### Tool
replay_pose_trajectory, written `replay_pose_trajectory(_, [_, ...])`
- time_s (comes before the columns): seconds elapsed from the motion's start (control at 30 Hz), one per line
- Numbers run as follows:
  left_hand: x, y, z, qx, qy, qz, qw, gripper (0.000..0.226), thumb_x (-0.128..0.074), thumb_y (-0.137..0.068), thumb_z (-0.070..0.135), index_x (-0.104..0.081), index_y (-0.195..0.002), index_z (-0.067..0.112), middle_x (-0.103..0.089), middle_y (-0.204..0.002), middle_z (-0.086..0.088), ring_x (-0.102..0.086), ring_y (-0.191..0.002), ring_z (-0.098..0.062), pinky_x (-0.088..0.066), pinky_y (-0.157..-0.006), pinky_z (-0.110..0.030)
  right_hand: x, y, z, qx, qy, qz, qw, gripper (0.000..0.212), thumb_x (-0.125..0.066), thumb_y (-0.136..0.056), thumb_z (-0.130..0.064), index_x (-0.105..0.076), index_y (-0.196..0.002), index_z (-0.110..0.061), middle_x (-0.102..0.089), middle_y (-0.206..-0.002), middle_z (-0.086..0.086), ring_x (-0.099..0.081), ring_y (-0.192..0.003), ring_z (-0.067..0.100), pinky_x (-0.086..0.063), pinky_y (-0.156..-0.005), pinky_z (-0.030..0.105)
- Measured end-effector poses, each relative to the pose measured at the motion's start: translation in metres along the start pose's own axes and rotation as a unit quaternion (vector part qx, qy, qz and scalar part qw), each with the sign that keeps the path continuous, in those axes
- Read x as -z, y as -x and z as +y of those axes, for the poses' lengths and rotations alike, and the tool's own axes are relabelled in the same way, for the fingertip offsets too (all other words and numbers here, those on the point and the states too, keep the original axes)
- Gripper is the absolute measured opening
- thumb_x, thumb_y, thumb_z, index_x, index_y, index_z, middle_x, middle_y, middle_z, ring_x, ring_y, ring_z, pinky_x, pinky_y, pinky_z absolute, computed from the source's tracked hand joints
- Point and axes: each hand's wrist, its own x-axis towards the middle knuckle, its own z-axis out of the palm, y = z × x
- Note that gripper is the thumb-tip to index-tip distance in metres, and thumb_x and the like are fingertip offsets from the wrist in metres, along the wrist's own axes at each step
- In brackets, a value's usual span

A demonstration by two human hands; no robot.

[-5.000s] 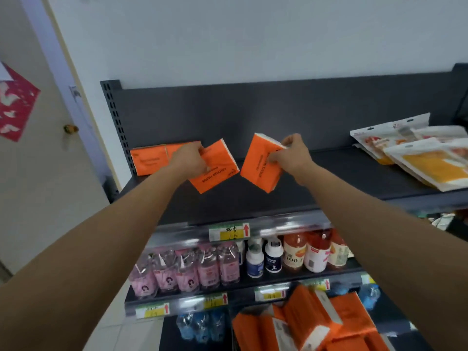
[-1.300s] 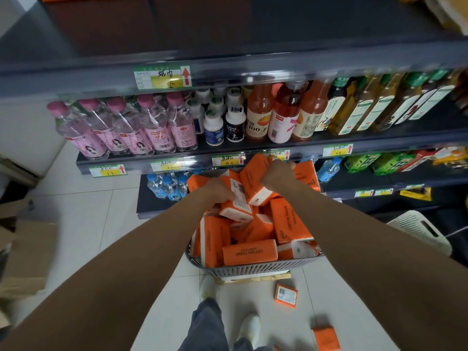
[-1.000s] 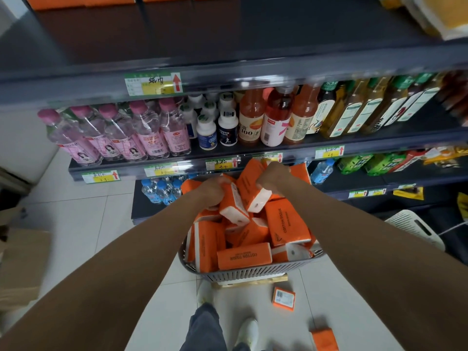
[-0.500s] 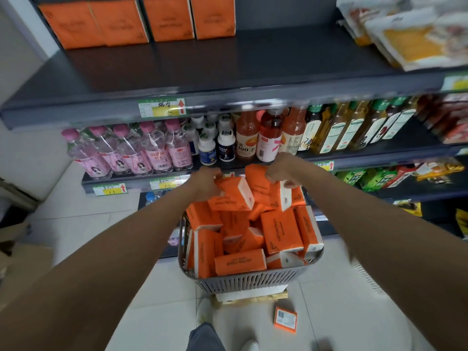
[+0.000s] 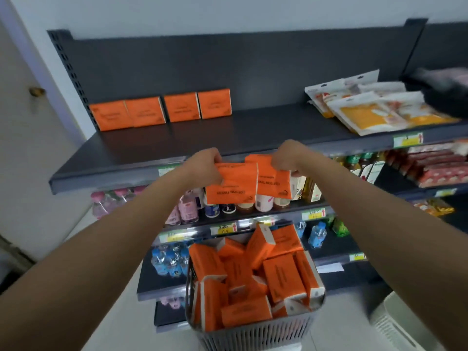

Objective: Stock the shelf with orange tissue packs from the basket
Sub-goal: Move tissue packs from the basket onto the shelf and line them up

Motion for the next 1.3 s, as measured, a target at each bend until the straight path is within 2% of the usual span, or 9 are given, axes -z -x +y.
replay_pose_trajectory(0.1, [0.029, -0.013, 0.010, -0.025, 0.012, 0.048, 0.998, 0.046, -0.068, -0.076, 0.003, -0.049, -0.117, 0.006, -0.051, -0.106, -0.006, -0.048, -0.093, -0.019, -0.042, -0.075, -0.031, 0.022, -0.008, -0.014, 0.008, -0.021, 0.075, 0.997, 0.019, -0.040, -0.089, -0.008, -0.052, -0.075, -0.004, -0.052, -0.071, 0.009, -0.050, -0.061, 0.020, -0.043, -0.054, 0.029])
replay_pose_trajectory(0.2, [0.051, -0.031, 0.015, -0.041, 0.054, 0.090, 0.994, 0.044, -0.067, -0.079, 0.004, -0.048, -0.119, 0.006, -0.048, -0.104, -0.005, -0.047, -0.092, -0.019, -0.038, -0.074, -0.028, 0.040, -0.024, -0.022, 0.025, -0.017, 0.142, 0.989, 0.025, -0.044, -0.088, -0.010, -0.062, -0.100, 0.002, -0.062, -0.093, 0.014, -0.059, -0.085, 0.028, -0.045, -0.071, 0.032])
replay_pose_trajectory(0.3, [0.065, -0.054, 0.018, -0.057, 0.076, 0.135, 0.986, 0.039, -0.068, -0.078, 0.003, -0.050, -0.113, 0.008, -0.048, -0.101, -0.006, -0.046, -0.089, -0.019, -0.037, -0.066, -0.026, 0.056, -0.042, -0.027, 0.017, -0.012, 0.194, 0.981, 0.033, -0.046, -0.086, -0.011, -0.059, -0.115, -0.004, -0.059, -0.121, 0.019, -0.054, -0.113, 0.036, -0.044, -0.094, 0.036])
replay_pose_trajectory(0.47, [0.074, -0.097, 0.022, -0.048, 0.094, 0.174, 0.979, 0.048, -0.073, -0.073, 0.007, -0.055, -0.117, 0.011, -0.046, -0.124, -0.014, -0.053, -0.104, -0.029, -0.043, -0.078, -0.029, 0.074, -0.067, -0.024, -0.002, 0.004, 0.249, 0.969, 0.039, -0.044, -0.084, -0.010, -0.052, -0.122, -0.008, -0.056, -0.120, 0.021, -0.053, -0.112, 0.039, -0.046, -0.096, 0.045])
replay_pose_trajectory(0.6, [0.074, -0.121, 0.024, -0.032, 0.073, 0.179, 0.981, 0.050, -0.074, -0.075, 0.011, -0.054, -0.121, 0.012, -0.051, -0.127, -0.015, -0.049, -0.117, -0.031, -0.045, -0.094, -0.037, 0.080, -0.085, -0.020, -0.009, 0.002, 0.249, 0.968, 0.044, -0.043, -0.082, -0.012, -0.048, -0.126, -0.014, -0.055, -0.121, 0.021, -0.051, -0.112, 0.040, -0.045, -0.097, 0.048])
replay_pose_trajectory(0.77, [0.070, -0.154, 0.032, -0.022, 0.060, 0.197, 0.978, 0.049, -0.071, -0.079, 0.008, -0.053, -0.124, 0.009, -0.052, -0.130, -0.014, -0.053, -0.115, -0.030, -0.045, -0.090, -0.034, 0.092, -0.121, -0.014, 0.024, 0.006, 0.233, 0.972, 0.045, -0.041, -0.087, -0.009, -0.045, -0.131, -0.016, -0.051, -0.123, 0.019, -0.052, -0.109, 0.038, -0.047, -0.095, 0.044])
replay_pose_trajectory(0.93, [0.057, -0.198, 0.047, 0.026, 0.033, 0.233, 0.972, 0.049, -0.071, -0.077, 0.008, -0.056, -0.123, 0.012, -0.057, -0.127, -0.015, -0.048, -0.121, -0.032, -0.042, -0.101, -0.036, 0.112, -0.172, 0.000, 0.057, 0.000, 0.218, 0.974, 0.049, -0.034, -0.089, -0.007, -0.044, -0.134, -0.021, -0.035, -0.132, 0.020, -0.049, -0.111, 0.041, -0.042, -0.096, 0.041])
replay_pose_trajectory(1.17, [0.035, -0.266, 0.070, 0.084, 0.010, 0.263, 0.961, 0.047, -0.063, -0.082, 0.005, -0.054, -0.127, 0.015, -0.058, -0.123, -0.016, -0.037, -0.128, -0.028, -0.028, -0.096, -0.027, 0.134, -0.251, 0.019, 0.097, -0.012, 0.190, 0.977, 0.051, -0.035, -0.091, -0.006, -0.042, -0.138, -0.024, -0.030, -0.134, 0.019, -0.043, -0.119, 0.042, -0.041, -0.099, 0.043])
replay_pose_trajectory(1.3, [0.023, -0.294, 0.073, 0.094, 0.010, 0.253, 0.963, 0.047, -0.061, -0.081, 0.001, -0.055, -0.126, 0.013, -0.052, -0.123, -0.024, -0.042, -0.121, -0.031, -0.037, -0.096, -0.027, 0.134, -0.286, 0.029, 0.112, -0.006, 0.159, 0.981, 0.053, -0.039, -0.091, -0.003, -0.040, -0.139, -0.025, -0.029, -0.135, 0.018, -0.041, -0.121, 0.042, -0.040, -0.100, 0.043])
